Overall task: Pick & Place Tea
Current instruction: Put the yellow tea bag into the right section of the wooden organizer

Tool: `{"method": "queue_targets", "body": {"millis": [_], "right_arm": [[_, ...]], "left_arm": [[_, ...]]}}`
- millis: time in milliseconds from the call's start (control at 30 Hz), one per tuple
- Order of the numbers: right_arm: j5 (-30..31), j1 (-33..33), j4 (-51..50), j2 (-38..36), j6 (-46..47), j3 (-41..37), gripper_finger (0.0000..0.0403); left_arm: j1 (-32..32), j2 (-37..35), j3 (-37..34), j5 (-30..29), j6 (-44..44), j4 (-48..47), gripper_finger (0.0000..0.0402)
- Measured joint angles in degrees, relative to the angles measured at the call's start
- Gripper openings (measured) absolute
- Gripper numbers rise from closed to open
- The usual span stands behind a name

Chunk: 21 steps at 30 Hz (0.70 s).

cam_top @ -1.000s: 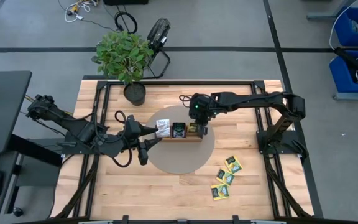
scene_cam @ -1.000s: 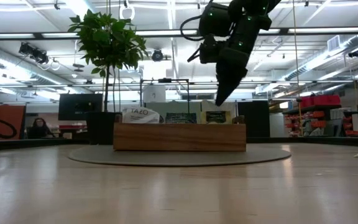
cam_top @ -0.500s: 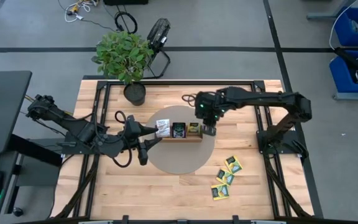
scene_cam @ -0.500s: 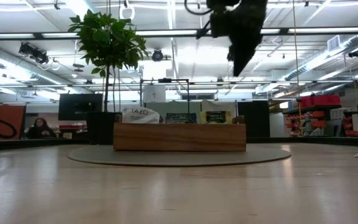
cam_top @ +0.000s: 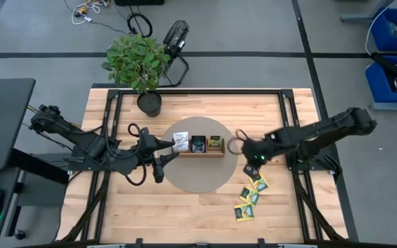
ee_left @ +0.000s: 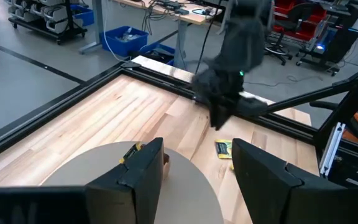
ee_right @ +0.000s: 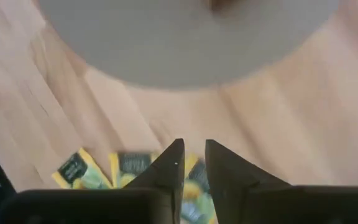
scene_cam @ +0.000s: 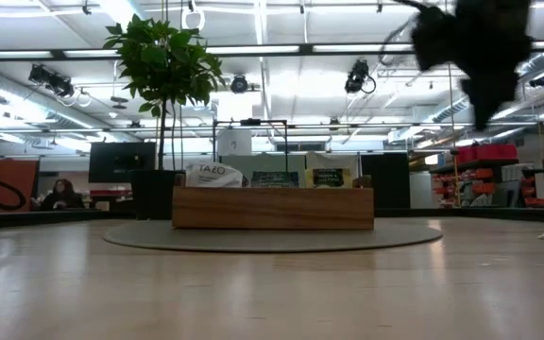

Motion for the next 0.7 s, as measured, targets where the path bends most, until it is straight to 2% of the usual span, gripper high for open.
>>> {"method": "queue_targets", "body": {"millis": [67, 233, 367, 700], "right_arm": [[-0.29, 2.35, 0.05, -1.19, 6.78, -4.23, 0.0078], [-5.44, 6.05, 3.76, -3.28, 19.48, -13.57, 0.0091], [-3.28, 7.22, 7.41, -3.65, 28.42, -17.21, 0.0116], [-1.41, 8.85, 11.64, -3.63, 36.2, -22.31, 0.0199]], "left_arm": [[0.0, 0.0, 0.0, 0.0, -0.01, 0.04, 0.0197], [0.0, 0.0, 0.01, 0.02, -0.21, 0.12, 0.0197], [0.0, 0.0, 0.0, 0.03, -0.66, 0.13, 0.0197], [0.03, 0.0, 0.01, 0.04, -0.64, 0.15, 0.0197]]}}
